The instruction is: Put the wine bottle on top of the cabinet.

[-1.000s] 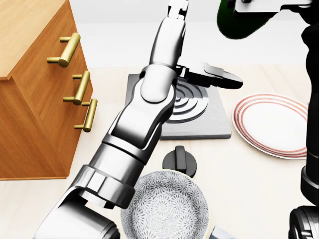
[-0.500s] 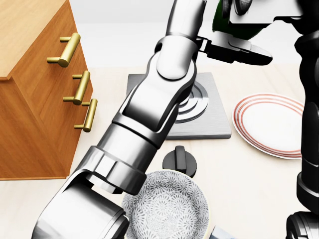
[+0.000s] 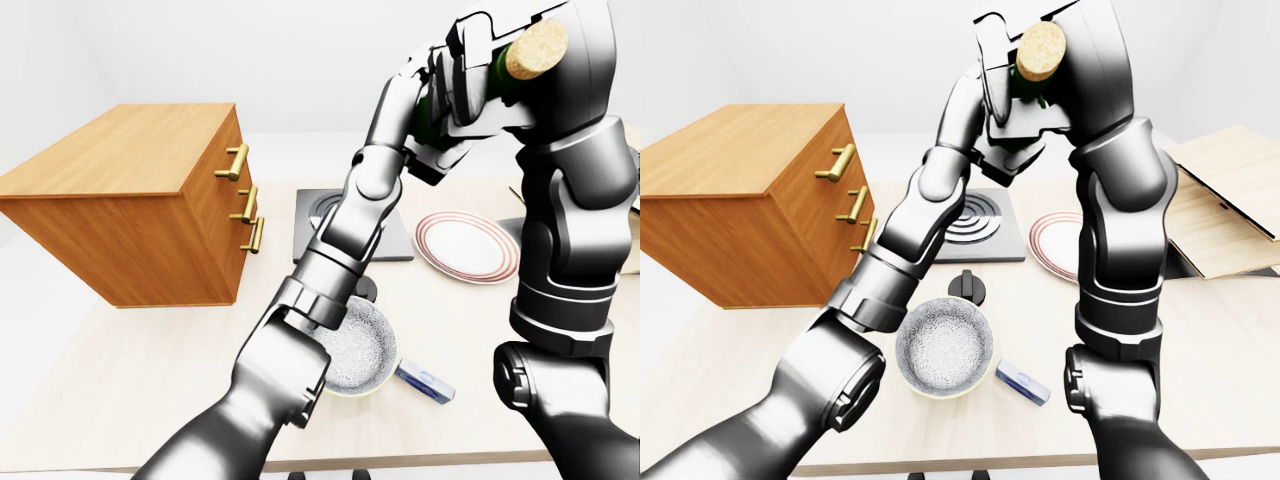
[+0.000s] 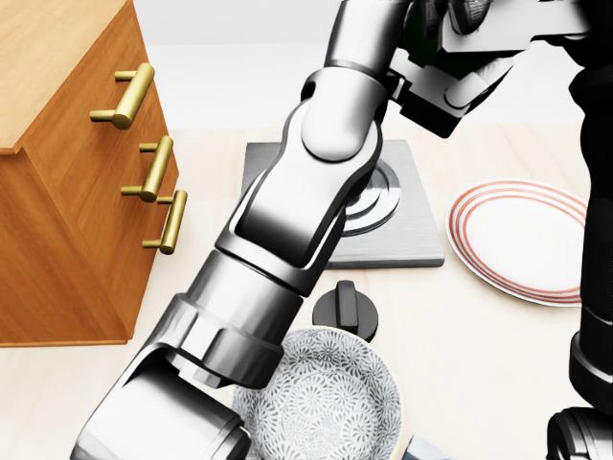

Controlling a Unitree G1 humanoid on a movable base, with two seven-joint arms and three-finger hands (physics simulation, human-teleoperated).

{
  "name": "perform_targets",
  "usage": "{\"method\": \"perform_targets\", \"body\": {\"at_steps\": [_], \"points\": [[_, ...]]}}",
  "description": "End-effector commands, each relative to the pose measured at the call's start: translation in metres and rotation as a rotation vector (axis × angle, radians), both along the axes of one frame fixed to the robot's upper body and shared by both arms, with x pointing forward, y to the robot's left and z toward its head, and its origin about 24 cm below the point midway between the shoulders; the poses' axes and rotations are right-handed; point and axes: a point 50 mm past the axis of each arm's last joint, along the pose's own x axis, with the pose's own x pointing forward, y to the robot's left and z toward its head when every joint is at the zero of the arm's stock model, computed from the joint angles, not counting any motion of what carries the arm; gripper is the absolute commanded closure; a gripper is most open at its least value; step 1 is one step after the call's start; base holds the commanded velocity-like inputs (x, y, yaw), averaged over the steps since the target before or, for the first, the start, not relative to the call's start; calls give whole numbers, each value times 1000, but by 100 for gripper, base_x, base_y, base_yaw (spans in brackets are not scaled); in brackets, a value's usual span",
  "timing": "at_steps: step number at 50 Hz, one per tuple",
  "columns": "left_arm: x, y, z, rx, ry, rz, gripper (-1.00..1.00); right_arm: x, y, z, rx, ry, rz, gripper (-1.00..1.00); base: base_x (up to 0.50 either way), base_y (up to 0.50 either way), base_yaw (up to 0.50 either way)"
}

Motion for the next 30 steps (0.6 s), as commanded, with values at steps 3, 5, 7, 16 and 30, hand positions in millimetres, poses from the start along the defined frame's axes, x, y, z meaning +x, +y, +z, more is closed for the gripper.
{"method": "perform_targets", "body": {"at_steps": [3, 5, 7, 16, 30], "points": [[-16, -15, -1, -49, -7, -83, 100, -4, -3, 4, 33, -23, -1, 100, 0, 0, 0], [-18, -16, -2, -54, -7, -90, 100, -5, -4, 6, 32, -29, -1, 100, 0, 0, 0], [-19, -18, -6, -47, -3, -95, 100, -5, -4, 6, 32, -30, -1, 100, 0, 0, 0], [-21, -19, -3, -49, -13, -112, 100, -13, -12, 15, 50, -77, -19, -100, 0, 0, 0], [-23, -18, -5, -56, -13, -113, 100, -86, -36, 56, -88, -390, -106, -100, 0, 0, 0]]}}
